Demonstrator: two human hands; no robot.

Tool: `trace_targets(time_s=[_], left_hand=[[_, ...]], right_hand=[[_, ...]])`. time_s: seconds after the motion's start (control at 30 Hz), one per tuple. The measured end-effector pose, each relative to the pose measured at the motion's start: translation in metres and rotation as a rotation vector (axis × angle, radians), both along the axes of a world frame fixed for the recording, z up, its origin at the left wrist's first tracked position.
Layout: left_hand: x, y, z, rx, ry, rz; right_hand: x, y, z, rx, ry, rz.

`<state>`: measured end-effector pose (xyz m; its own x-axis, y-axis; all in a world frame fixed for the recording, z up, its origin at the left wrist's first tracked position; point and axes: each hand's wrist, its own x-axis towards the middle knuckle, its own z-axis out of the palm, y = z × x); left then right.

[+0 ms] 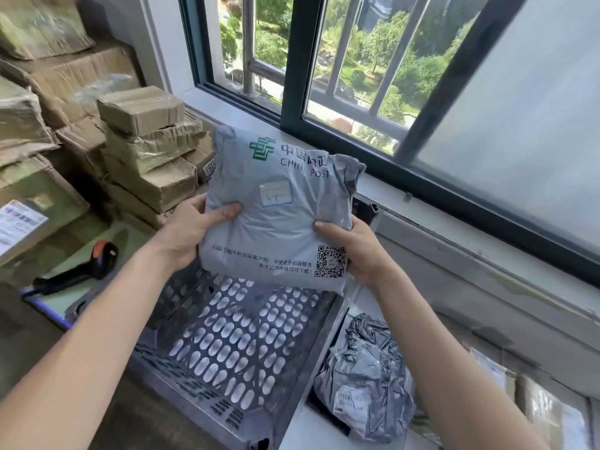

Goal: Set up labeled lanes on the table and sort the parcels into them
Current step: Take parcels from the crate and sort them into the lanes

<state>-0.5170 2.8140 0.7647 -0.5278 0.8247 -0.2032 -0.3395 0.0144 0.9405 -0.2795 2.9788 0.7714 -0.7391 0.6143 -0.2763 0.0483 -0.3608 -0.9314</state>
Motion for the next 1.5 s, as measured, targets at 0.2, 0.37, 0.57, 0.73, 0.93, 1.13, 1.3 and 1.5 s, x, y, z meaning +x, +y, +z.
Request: trace_targets(time_s=[0.2,0.37,0.57,0.73,0.93,1.13,1.3,1.5], left_hand=[[-0.003,0.009,0.015,-0.015,0.027,-0.011],[0.002,0.014,0.013,0.0,0.001,-0.016],[0.01,0.025,0.023,0.014,0.008,-0.068],[0.036,0.054,0.041,0.061,0.002,-0.133],[0.097,0.096,0.054,0.075,-0.007,-0.22],[0.182,0.129,0.062,0.044,-0.029,-0.319],[0.262,0.157,0.081,0.031,-0.041,-0.402],[0.36,0.159,0.069,-0.017,-0.06,-0.454]], right_hand=[[0.007,-0.002,-0.002,-0.065,0.057,0.001],[0.014,-0.002,0.0,-0.063,0.059,-0.018],[0.031,0.003,0.016,-0.055,0.06,-0.057],[0.066,0.01,0.037,0.011,0.012,-0.143],[0.135,0.018,0.058,0.043,-0.017,-0.31],[0.226,0.015,0.056,-0.007,0.001,-0.516],[0.303,0.02,0.068,-0.034,0.032,-0.653],[0.402,0.002,0.066,-0.012,0.018,-0.75]])
